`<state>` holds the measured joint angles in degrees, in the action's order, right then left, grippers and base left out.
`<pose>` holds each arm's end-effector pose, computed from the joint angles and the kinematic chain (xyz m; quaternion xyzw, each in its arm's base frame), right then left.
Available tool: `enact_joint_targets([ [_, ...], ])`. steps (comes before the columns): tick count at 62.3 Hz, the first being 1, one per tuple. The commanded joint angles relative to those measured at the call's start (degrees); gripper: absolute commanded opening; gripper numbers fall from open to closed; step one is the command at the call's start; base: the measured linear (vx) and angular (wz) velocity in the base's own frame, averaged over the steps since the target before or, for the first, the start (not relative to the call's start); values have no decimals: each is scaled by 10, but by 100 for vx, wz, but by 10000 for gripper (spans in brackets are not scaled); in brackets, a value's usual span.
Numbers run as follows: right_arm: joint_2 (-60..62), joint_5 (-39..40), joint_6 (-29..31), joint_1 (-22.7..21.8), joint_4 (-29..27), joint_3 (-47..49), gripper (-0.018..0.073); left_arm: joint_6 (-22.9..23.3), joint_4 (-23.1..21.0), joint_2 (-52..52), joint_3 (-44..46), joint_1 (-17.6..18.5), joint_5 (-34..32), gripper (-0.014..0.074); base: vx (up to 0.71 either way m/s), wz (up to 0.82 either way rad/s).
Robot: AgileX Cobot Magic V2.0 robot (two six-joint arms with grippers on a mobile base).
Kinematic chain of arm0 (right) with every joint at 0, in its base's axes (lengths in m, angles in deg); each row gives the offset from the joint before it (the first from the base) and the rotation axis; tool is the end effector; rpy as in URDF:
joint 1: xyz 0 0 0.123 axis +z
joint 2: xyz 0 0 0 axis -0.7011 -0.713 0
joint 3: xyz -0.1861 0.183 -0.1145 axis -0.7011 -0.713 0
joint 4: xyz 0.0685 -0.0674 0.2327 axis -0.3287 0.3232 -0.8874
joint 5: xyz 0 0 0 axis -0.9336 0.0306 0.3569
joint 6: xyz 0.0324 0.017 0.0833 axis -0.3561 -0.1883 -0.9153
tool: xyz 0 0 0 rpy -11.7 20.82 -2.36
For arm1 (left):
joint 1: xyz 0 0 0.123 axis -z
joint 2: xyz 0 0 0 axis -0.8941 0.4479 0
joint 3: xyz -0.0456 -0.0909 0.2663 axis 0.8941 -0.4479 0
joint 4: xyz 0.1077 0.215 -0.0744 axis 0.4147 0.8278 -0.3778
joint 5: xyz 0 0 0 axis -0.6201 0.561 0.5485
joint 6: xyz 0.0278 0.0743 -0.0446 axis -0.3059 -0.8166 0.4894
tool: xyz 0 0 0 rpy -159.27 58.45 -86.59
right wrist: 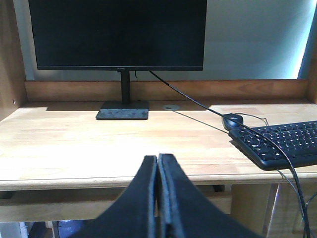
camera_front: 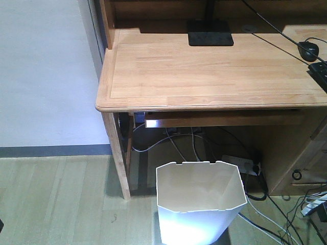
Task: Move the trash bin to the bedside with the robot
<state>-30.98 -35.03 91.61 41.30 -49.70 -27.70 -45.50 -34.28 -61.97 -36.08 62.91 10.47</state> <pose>0.0569 -0.0034 0.1956 0.0013 0.7159 -0.0391 0.6971 0.0535 0.0016 0.1717 -0.0334 0.7965 -0.0128 0.6036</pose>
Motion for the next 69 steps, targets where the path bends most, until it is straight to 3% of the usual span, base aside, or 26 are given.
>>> enact_joint_targets([
  [1,8,42,4,0,6,-4,-10,2,-1,10,-2,0,-42,-6,0,0],
  [69,8,68,7,0,7,9,-10,2,-1,10,-2,0,-42,-6,0,0],
])
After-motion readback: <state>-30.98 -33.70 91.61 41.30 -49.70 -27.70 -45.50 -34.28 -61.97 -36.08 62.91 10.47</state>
